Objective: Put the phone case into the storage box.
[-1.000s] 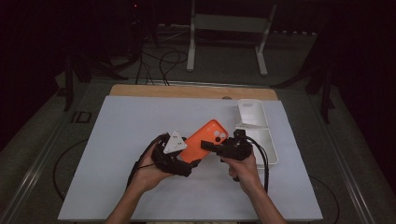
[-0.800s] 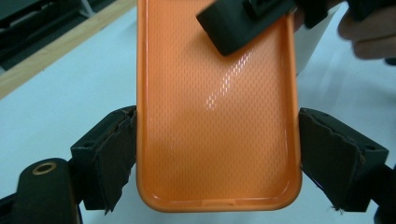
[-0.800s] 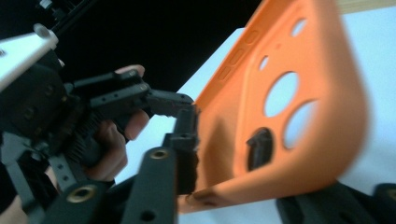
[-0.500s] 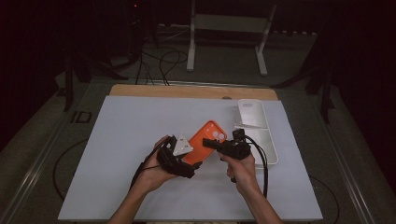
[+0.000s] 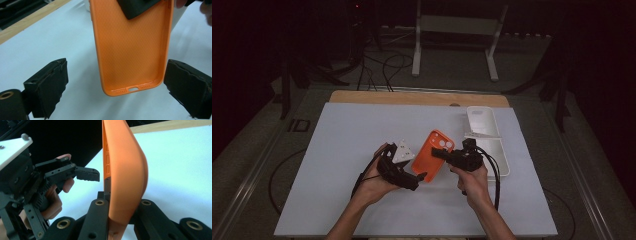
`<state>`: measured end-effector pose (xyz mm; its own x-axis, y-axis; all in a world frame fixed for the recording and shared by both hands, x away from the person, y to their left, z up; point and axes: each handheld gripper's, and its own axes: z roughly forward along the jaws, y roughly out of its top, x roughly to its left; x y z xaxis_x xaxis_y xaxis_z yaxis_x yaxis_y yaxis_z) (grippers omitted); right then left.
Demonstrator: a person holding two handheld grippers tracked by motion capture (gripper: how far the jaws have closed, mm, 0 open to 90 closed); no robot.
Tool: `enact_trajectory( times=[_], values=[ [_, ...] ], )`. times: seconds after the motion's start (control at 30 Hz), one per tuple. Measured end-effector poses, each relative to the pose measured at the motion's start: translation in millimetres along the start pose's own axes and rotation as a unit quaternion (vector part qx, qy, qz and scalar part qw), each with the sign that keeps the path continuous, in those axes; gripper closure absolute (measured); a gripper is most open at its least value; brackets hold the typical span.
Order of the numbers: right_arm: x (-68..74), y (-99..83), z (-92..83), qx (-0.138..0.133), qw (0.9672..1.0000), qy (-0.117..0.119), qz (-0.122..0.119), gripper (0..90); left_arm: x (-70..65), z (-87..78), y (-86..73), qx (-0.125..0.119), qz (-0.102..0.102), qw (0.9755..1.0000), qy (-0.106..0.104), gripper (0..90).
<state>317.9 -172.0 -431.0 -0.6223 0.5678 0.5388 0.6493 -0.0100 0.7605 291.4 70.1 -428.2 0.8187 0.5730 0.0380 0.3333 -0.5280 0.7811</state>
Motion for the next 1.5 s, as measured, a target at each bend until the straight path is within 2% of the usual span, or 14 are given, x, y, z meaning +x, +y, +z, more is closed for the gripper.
enact_trajectory(
  times=[0.2,0.3,0.5,0.73,0.93,1.07,1.17,1.23,1.27,1.3,1.37,1.43,1.47,1.5],
  values=[
    [-0.2,1.0,-4.0,0.001,0.9999,0.005,-0.014,84.8,8.2,-3.1,-2.9,-0.007,-0.020,0.9994,-0.029,4.8],
    [-0.6,1.3,-6.7,-0.002,0.9997,0.012,-0.020,84.7,12.1,-3.5,-5.4,-0.010,-0.028,0.9980,-0.055,4.7],
    [0.2,2.7,-12.0,-0.003,0.9990,0.026,-0.035,84.7,15.6,-2.7,-8.0,-0.016,-0.038,0.9954,-0.086,4.0],
    [5.9,4.1,-14.3,0.002,0.9971,0.043,-0.062,84.6,16.4,-1.0,-8.5,-0.017,-0.041,0.9937,-0.103,6.2],
    [11.3,6.3,-15.8,0.013,0.9944,0.056,-0.088,84.6,18.5,-1.2,-9.4,-0.028,-0.047,0.9910,-0.122,11.8],
    [12.8,7.3,-16.3,0.013,0.9934,0.062,-0.095,84.6,20.0,-1.2,-10.0,-0.039,-0.050,0.9881,-0.140,15.4],
    [13.4,7.3,-16.8,0.014,0.9917,0.072,-0.106,84.7,20.8,-1.5,-10.4,-0.048,-0.048,0.9843,-0.163,26.9],
    [13.7,7.1,-16.8,0.014,0.9914,0.073,-0.107,84.7,20.9,-1.3,-10.4,-0.049,-0.048,0.9837,-0.166,32.9],
    [14.3,6.7,-16.7,0.014,0.9905,0.078,-0.112,84.7,21.5,-1.0,-10.6,-0.051,-0.047,0.9811,-0.180,35.8],
    [14.3,6.7,-16.7,0.014,0.9905,0.078,-0.112,84.7,21.5,-1.0,-10.6,-0.051,-0.047,0.9811,-0.180,38.4],
    [15.7,6.3,-16.3,0.014,0.9885,0.087,-0.123,84.8,21.8,0.3,-10.9,-0.052,-0.046,0.9777,-0.198,44.3],
    [16.4,6.1,-16.0,0.013,0.9879,0.092,-0.124,84.8,21.9,0.6,-11.0,-0.051,-0.044,0.9770,-0.202,49.5],
    [17.0,6.0,-16.0,0.014,0.9870,0.097,-0.127,84.8,21.7,1.2,-11.0,-0.050,-0.041,0.9759,-0.208,49.5],
    [18.6,5.7,-15.7,0.014,0.9853,0.104,-0.135,84.8,20.7,2.5,-11.2,-0.045,-0.037,0.9733,-0.222,53.7]
  ],
)
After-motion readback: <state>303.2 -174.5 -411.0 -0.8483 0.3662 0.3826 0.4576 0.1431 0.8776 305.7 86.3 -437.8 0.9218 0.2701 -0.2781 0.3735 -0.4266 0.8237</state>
